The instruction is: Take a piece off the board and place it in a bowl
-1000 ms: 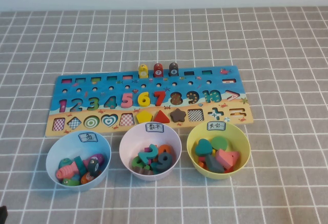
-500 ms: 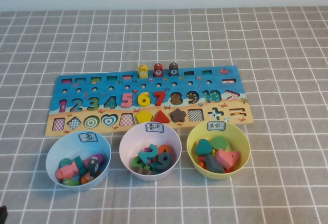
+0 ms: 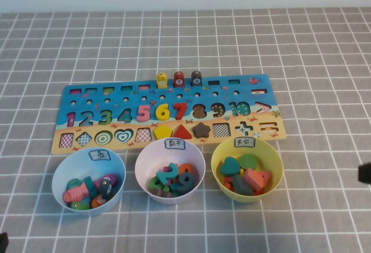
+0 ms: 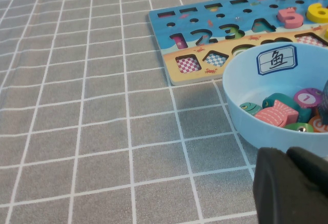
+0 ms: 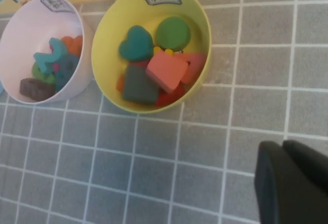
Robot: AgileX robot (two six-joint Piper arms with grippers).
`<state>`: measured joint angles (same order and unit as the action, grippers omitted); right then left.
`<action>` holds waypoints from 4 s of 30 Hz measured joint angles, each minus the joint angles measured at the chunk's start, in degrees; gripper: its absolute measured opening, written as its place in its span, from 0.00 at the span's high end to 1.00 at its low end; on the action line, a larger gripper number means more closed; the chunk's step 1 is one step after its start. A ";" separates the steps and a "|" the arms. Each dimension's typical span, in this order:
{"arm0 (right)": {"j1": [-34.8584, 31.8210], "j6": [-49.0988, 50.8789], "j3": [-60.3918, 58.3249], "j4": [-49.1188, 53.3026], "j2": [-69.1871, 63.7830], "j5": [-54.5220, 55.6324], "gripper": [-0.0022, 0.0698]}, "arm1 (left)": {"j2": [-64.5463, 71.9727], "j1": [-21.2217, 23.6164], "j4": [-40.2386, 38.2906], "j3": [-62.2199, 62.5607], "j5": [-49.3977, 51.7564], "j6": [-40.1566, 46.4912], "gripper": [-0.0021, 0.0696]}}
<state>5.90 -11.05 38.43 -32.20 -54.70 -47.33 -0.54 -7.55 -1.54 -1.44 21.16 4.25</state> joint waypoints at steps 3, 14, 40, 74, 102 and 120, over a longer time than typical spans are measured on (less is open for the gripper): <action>1.23 -1.00 5.55 0.81 -7.33 -1.51 0.99 | 0.00 0.00 0.00 0.00 0.00 0.00 0.97; 15.78 2.54 29.94 9.01 -33.98 -4.94 0.99 | 0.00 0.03 0.00 0.00 0.00 0.00 0.97; 26.47 19.52 83.65 21.18 -74.95 -22.85 0.49 | 0.00 0.03 0.00 0.00 0.00 0.00 0.97; 29.16 35.00 85.14 28.19 -79.32 -23.19 0.42 | 0.00 0.03 0.00 0.00 0.00 0.00 0.97; 29.16 36.46 85.14 27.24 -80.91 -23.19 0.42 | 0.00 0.03 0.00 0.00 0.00 0.00 0.97; 29.16 36.51 85.14 26.30 -80.91 -22.56 0.43 | 0.00 0.03 0.00 0.00 0.00 0.00 0.97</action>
<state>35.06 25.46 123.57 -5.90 -135.61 -69.88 -0.54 -7.51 -1.54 -1.44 21.16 4.25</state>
